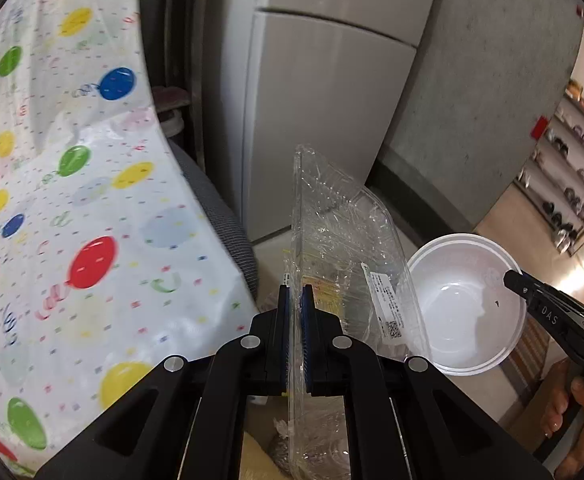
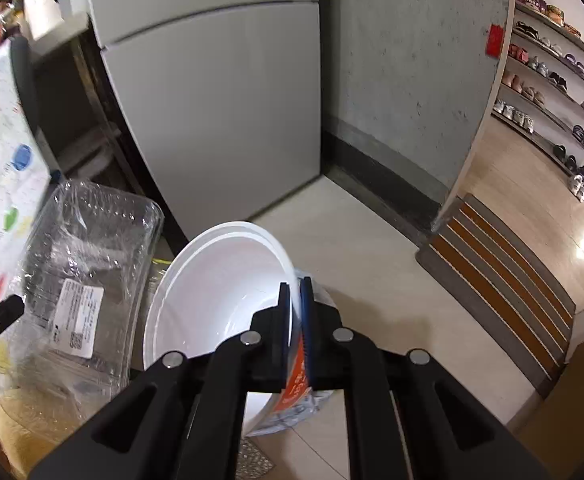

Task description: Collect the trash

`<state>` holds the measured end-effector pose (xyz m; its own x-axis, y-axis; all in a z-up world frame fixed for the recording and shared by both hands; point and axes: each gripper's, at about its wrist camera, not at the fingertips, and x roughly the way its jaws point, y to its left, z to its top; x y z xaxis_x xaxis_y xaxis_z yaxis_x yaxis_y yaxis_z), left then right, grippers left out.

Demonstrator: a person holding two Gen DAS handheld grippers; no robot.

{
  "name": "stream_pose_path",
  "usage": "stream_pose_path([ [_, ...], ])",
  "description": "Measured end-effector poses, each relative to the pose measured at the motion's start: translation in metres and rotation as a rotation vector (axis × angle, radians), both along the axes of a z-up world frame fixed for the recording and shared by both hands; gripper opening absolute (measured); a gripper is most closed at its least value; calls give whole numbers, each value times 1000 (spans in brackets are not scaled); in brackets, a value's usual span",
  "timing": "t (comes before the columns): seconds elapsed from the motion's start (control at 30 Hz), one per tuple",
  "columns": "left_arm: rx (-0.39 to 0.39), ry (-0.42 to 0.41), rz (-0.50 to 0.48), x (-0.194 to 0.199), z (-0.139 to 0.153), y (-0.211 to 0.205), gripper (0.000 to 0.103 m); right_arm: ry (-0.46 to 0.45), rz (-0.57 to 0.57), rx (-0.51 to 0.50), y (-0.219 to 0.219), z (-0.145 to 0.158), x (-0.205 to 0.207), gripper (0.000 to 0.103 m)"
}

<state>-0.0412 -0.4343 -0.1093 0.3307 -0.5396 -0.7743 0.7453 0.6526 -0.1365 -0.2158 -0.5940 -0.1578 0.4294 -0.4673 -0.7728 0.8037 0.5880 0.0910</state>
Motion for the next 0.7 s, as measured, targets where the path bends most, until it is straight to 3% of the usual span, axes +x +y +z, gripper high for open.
stream_pose_path([
  [0.23,35,9,-34,7,-27,-31,7,46,-24,23,-20,-22,3,7],
  [0.27,18,19,-54,7,-30,-35,10,39,-21,29,-23,-24,3,9],
  [0.3,-4,25,-74,7,-31,-37,13,36,-21,29,-26,-24,3,18],
  [0.33,-17,19,-88,6,-31,-40,17,36,-18,28,-27,-24,5,30],
  [0.37,-19,8,-96,6,-30,-44,23,38,-13,26,-27,-23,6,34],
  [0.4,-20,2,-99,5,-30,-45,38,39,-5,24,-26,-20,7,36],
  [0.43,-41,-4,-105,4,-27,-43,47,36,-1,22,-24,-17,8,37],
  [0.6,-99,-25,-110,1,-3,-22,56,-10,28,-1,-3,12,-1,42],
  [0.7,-104,-71,-86,-1,16,5,72,-37,55,-27,21,32,-8,48],
])
